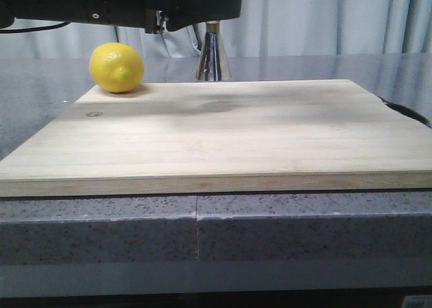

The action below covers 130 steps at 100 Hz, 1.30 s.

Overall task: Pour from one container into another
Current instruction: 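Tilt the beaker with the right gripper, pouring liquid into the jigger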

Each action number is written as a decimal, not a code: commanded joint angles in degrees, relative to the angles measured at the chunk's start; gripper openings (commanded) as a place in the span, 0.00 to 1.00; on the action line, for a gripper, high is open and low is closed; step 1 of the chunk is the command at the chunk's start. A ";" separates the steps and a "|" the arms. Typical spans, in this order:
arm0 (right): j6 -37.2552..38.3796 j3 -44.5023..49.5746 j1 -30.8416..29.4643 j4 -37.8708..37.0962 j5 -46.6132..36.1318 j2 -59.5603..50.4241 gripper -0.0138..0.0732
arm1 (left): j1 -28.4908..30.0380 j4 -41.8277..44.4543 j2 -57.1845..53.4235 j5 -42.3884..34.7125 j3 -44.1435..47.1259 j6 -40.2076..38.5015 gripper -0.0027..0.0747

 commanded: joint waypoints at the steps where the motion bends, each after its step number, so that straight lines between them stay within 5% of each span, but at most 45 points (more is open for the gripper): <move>1: -0.24 -2.14 -0.04 -1.67 -0.34 -1.94 0.53 | -0.32 -5.16 -3.01 5.84 -1.73 -0.46 0.37; 130: -0.24 -2.14 -0.04 -11.28 1.65 -1.94 0.53 | -0.32 -5.16 -3.01 5.84 -1.73 -0.46 0.37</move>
